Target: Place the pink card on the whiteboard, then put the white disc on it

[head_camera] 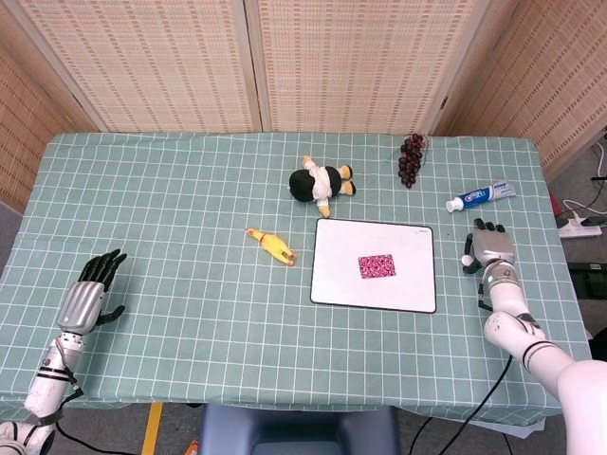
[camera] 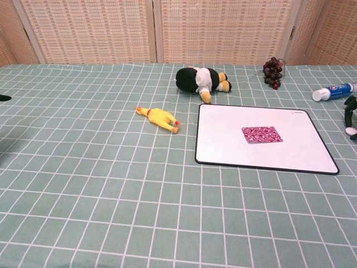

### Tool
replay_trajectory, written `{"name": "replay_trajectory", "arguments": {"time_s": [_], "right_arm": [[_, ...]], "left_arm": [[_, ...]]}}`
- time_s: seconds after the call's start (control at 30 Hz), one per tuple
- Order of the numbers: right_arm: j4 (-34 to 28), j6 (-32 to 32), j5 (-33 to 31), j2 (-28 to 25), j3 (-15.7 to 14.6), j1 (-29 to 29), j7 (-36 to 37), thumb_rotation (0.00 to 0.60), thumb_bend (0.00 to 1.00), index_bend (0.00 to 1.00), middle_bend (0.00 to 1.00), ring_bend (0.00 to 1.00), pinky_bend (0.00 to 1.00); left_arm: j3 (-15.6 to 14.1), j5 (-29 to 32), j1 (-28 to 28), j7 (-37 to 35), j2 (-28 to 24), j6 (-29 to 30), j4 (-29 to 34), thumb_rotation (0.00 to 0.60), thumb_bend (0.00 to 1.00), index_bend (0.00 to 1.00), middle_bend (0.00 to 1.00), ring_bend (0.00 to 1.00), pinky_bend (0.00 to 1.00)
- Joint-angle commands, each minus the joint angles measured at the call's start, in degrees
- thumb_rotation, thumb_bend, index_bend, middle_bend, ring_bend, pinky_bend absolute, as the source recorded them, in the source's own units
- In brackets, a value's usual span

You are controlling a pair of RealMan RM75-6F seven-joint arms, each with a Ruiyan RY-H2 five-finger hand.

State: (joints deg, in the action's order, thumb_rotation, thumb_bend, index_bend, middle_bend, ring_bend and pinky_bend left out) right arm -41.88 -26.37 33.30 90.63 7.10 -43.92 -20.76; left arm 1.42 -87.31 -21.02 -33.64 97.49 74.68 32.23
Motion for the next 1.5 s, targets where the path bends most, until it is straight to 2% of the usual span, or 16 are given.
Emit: {"name": "replay_trajectory", "arguments": {"time_s": [0.03, 0.33, 0.53, 0.67, 0.77, 0.93, 1.23, 1.5], "right_arm": [[-0.24, -0.16, 0.13, -0.13, 0.14, 0.04, 0.26, 0.6, 0.24, 0.53, 0.0, 0.0, 0.0], [-2.93, -1.17, 0.84, -1.48, 0.78, 0.01, 1.18, 0.6, 0.26, 0.54, 0.0, 0.0, 0.0], [-11.04, -3.68, 2.28, -4.53, 1.94, -1.03, 1.53, 0.6, 0.26, 0.55, 0.0, 0.0, 0.0], [-19.43, -7.54, 2.82, -7.08, 2.12, -2.29, -0.34, 0.6, 0.27, 0.55, 0.0, 0.0, 0.0], [-24.23, -10.09, 1.78, -7.86, 1.91, -3.63, -2.73, 0.6, 0.27, 0.55, 0.0, 0.0, 0.0], [-28.69, -12.95, -1.74, -7.09, 0.94, -6.54, -7.48, 0.6, 0.27, 0.55, 0.0, 0.0, 0.0], [-28.82, -14.3, -6.26, -2.98, -0.87, -9.63, -11.57, 0.6, 0.27, 0.55, 0.0, 0.0, 0.0], [-28.31, -15.14, -6.99, -1.34, -1.38, -10.62, -12.28, 0.6, 0.27, 0.55, 0.0, 0.0, 0.0]], "left_arm": [[-0.05, -0.06, -0.01, -0.05, -0.02, 0.02, -0.01, 0.6, 0.19, 0.0, 0.0, 0.0, 0.0], [-0.08, -0.1, -0.07, -0.1, 0.0, -0.05, -0.08, 0.6, 0.19, 0.0, 0.0, 0.0, 0.0], [0.0, 0.02, -0.07, -0.27, -0.06, -0.12, -0.1, 0.6, 0.19, 0.0, 0.0, 0.0, 0.0], [0.06, 0.09, -0.12, -0.63, -0.15, -0.29, -0.02, 0.6, 0.19, 0.0, 0.0, 0.0, 0.0], [0.05, 0.09, -0.15, -0.82, -0.18, -0.33, -0.03, 0.6, 0.19, 0.0, 0.0, 0.0, 0.0], [0.38, 0.39, -0.1, -0.25, -0.15, -0.14, -0.45, 0.6, 0.19, 0.0, 0.0, 0.0, 0.0], [0.61, 0.67, 0.01, -0.03, -0.4, -0.13, -0.32, 0.6, 0.19, 0.0, 0.0, 0.0, 0.0], [0.77, 0.77, 0.16, 0.2, -0.33, 0.33, -0.35, 0.6, 0.19, 0.0, 0.0, 0.0, 0.0]]}}
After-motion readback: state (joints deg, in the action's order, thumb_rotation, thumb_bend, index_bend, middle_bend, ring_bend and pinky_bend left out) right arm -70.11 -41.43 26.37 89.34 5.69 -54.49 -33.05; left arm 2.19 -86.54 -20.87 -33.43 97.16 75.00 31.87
